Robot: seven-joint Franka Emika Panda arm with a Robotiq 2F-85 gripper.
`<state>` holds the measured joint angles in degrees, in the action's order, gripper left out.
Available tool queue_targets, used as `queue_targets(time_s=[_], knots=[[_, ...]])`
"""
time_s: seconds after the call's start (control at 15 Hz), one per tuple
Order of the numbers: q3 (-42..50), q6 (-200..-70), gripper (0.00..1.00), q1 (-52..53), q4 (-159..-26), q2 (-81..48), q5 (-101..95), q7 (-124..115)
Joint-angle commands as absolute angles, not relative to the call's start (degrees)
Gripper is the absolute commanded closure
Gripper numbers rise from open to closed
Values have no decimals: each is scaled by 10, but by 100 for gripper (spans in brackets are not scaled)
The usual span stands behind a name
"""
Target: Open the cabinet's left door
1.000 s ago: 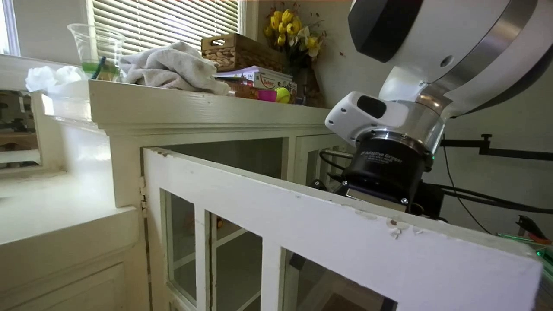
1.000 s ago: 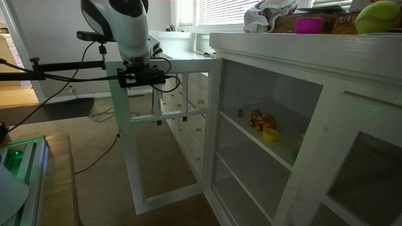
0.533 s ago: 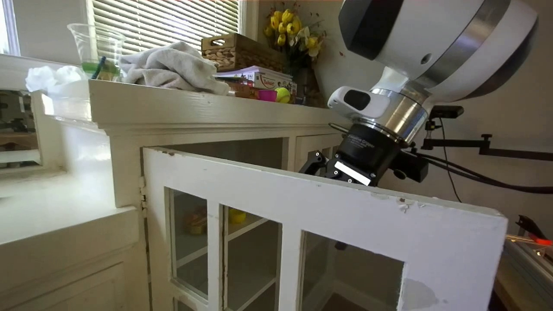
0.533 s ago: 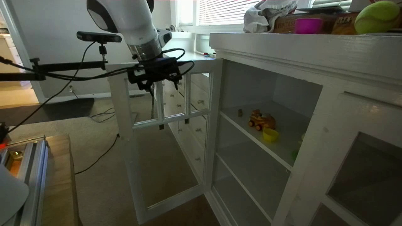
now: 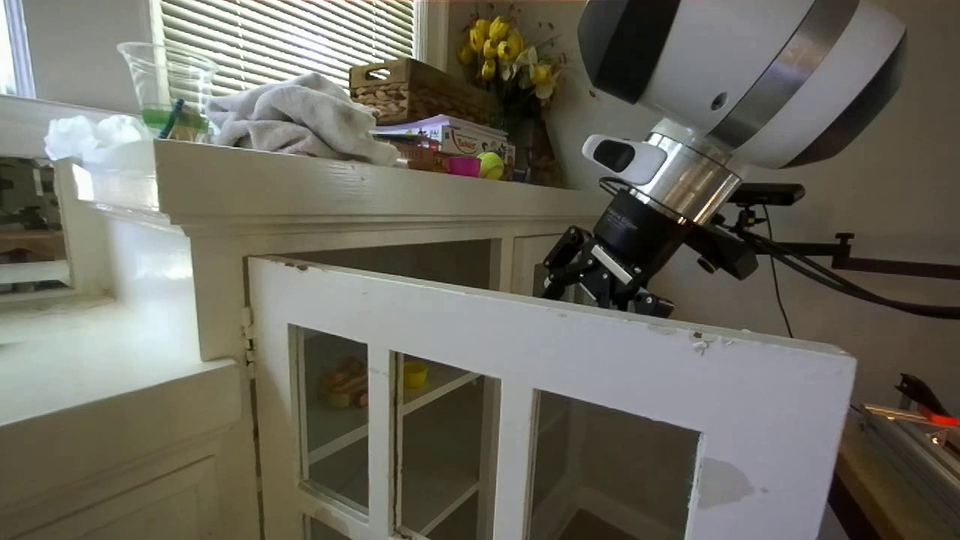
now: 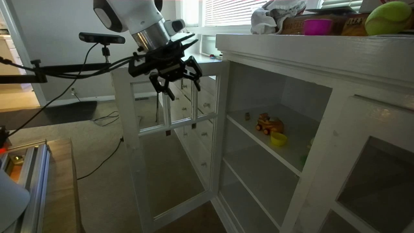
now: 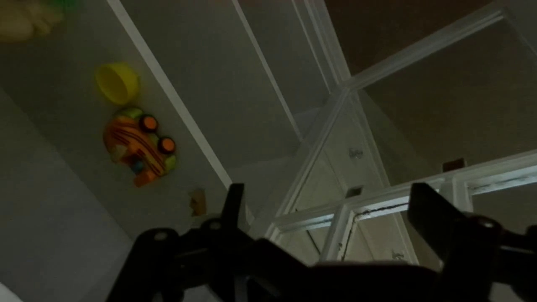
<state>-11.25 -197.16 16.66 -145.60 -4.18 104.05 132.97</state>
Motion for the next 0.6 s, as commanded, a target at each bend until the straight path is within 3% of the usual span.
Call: queue_targets(time_s=[0.0, 0.2, 0.27, 0.53], knots=[[-122, -2039, 0, 160, -1444, -42, 1141, 1383], [-119, -2083, 0, 146, -1421, -16, 1255, 1484], [-115, -2058, 0, 161, -1441, -37, 1190, 1416], [-115, -2072, 0, 150, -1429, -21, 1229, 1457]])
